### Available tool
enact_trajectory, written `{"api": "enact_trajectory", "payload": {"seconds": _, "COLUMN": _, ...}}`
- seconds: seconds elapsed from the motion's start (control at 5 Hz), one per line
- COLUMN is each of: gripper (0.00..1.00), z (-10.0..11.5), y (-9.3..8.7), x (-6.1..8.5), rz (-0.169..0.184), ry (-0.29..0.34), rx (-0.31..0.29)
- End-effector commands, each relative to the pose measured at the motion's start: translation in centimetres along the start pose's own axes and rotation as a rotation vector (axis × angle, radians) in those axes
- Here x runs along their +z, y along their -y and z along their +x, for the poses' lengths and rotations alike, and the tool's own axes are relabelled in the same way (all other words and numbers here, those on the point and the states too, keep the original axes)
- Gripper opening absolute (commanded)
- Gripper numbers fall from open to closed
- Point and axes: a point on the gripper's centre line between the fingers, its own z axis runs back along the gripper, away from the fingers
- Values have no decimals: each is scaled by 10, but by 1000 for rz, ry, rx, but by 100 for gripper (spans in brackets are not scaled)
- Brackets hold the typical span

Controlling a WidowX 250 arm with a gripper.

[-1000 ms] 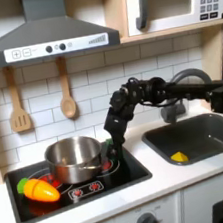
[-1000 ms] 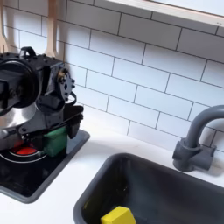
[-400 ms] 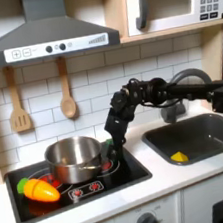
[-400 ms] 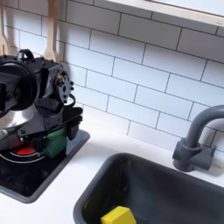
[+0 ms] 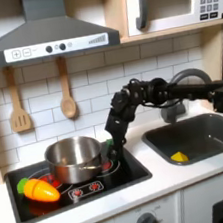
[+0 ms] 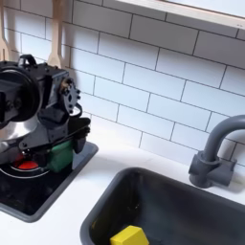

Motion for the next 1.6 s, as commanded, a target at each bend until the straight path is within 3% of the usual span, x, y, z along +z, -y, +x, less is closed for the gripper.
{"api": "enact_trajectory", "payload": {"seconds": 0.0, "gripper": 0, "z": 2, "y": 8, "x": 20, "rz": -39, "ry": 38, "rx": -18}}
{"api": "enact_trajectory", "payload": {"seconds": 0.4, "gripper": 0, "z": 1, "y": 6, "x": 23, "rz": -34, "ry": 29, "rx": -23}}
{"api": "enact_trajectory", "payload": {"seconds": 0.6, "gripper": 0, "z": 5, "y": 12, "x": 34, "rz": -67, "ry": 49, "rx": -24}}
{"api": "enact_trajectory", "payload": {"seconds": 0.8, "gripper": 0, "z": 10, "y": 13, "x": 40, "rz": -76, "ry": 62, "rx": -15}}
{"api": "enact_trajectory", "payload": {"seconds": 1.4, "gripper": 0, "z": 38, "y": -11, "x": 74, "rz": -110, "ry": 124, "rx": 54}}
